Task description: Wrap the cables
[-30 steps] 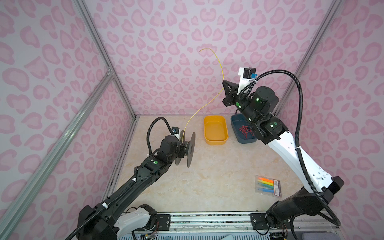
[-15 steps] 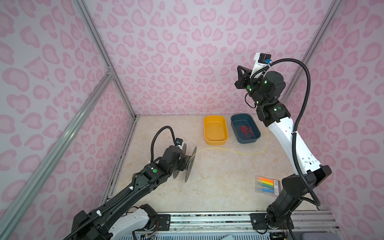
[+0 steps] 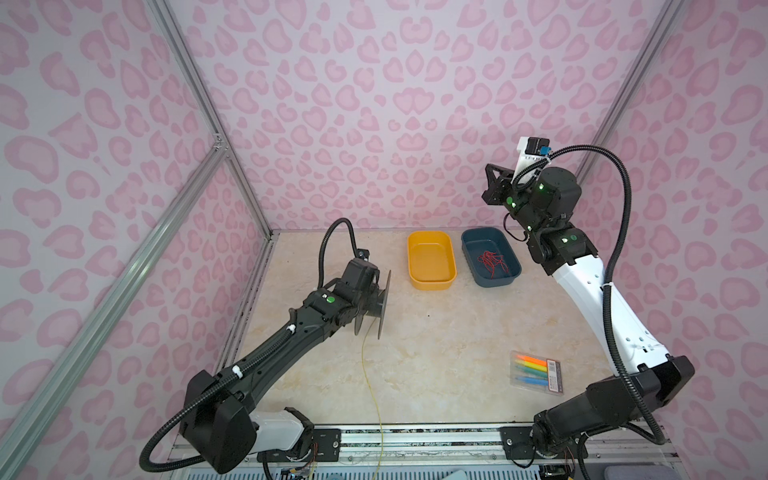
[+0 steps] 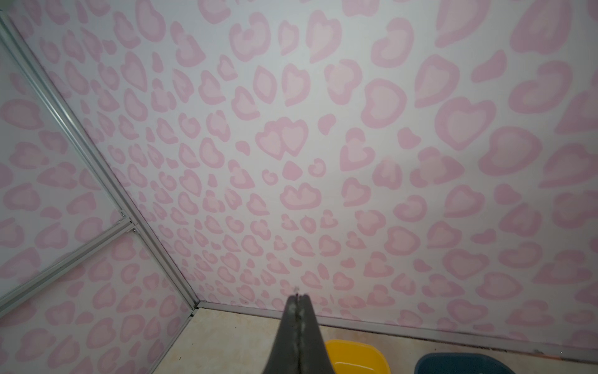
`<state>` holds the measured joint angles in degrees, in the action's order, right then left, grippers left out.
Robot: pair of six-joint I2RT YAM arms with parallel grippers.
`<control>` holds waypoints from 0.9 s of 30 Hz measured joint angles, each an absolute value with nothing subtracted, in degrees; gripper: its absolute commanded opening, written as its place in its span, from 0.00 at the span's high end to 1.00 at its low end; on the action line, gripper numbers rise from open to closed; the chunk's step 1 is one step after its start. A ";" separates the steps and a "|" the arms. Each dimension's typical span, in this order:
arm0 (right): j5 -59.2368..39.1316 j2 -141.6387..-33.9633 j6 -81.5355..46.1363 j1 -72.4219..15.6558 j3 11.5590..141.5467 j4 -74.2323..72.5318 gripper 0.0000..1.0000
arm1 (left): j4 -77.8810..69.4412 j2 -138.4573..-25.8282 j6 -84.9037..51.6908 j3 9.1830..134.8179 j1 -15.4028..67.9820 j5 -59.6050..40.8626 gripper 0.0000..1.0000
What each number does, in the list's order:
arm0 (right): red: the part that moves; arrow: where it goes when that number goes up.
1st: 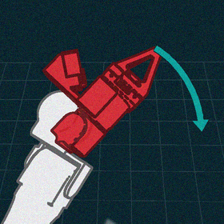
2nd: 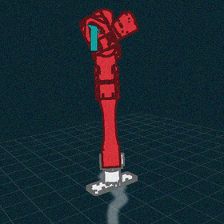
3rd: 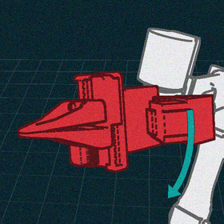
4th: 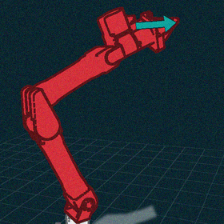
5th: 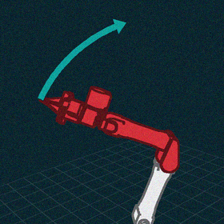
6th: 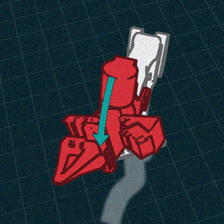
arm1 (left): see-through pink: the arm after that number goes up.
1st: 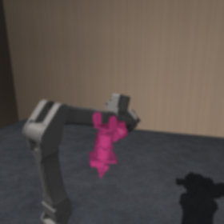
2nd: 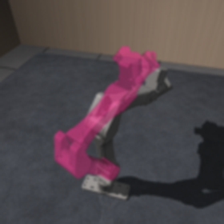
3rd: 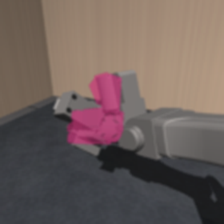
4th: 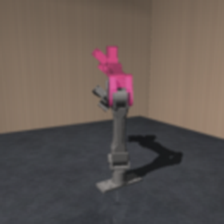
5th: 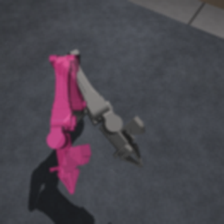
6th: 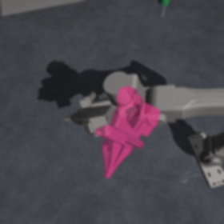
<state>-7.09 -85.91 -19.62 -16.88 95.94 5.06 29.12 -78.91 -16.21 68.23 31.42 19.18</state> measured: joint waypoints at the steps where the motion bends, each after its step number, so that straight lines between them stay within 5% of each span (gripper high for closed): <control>1: -7.18 -84.93 -20.51 -16.56 93.91 5.26 0.98 | 29.28 -80.73 -15.59 71.50 29.82 18.90 0.96; 8: -11.99 -75.75 -22.44 -19.55 74.72 1.65 0.63 | 27.64 -92.20 -12.05 86.76 22.72 16.12 0.96; 16: -15.00 -69.87 -23.20 -23.24 55.55 3.42 0.54 | 27.27 -101.45 -9.41 93.89 17.54 15.22 0.96; 27: -10.00 -58.78 -22.41 -22.02 51.79 8.08 0.42 | 28.47 -109.03 -8.80 100.79 14.50 18.28 0.96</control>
